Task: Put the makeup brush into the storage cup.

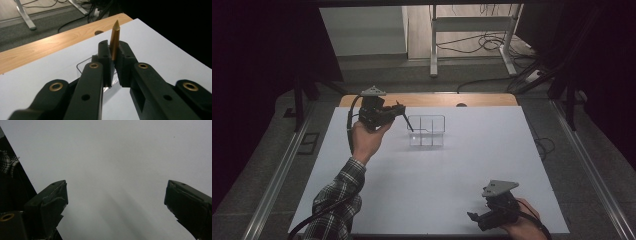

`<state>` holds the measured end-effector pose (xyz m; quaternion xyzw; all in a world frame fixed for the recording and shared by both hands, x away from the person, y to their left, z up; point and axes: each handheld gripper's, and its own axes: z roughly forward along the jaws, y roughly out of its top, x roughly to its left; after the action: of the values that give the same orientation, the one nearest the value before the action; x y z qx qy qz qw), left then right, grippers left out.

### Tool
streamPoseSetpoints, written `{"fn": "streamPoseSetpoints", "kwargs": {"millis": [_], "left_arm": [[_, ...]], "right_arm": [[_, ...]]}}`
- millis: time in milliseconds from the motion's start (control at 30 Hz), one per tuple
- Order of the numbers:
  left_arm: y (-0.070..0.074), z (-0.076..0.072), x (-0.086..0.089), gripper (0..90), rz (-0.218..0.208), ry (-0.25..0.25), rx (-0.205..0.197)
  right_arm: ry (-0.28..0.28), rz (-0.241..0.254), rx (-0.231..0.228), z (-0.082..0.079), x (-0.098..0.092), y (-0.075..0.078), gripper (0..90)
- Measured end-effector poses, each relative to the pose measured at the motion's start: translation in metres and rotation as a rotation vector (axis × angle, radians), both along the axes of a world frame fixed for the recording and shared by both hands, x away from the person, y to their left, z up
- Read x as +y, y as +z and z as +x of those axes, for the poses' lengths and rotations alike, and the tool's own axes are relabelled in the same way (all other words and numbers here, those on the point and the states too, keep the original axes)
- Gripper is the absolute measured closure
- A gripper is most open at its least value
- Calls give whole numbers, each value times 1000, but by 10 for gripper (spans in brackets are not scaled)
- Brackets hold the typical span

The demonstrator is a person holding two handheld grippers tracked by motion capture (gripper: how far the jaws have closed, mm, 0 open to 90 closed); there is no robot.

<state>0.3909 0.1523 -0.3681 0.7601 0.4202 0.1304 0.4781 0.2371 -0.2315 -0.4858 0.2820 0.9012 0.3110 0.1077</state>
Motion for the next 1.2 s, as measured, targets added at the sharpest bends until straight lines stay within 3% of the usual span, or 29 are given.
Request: {"fn": "streamPoseSetpoints", "kwargs": {"millis": [700, 1200], "left_arm": [[4, 20, -30, 836, 52, 12, -32], [0, 35, -27, 836, 87, 66, -37]], "right_arm": [[14, -1, 6, 0, 0, -1, 52], [21, -3, 10, 1, 0, -2, 52]]}}
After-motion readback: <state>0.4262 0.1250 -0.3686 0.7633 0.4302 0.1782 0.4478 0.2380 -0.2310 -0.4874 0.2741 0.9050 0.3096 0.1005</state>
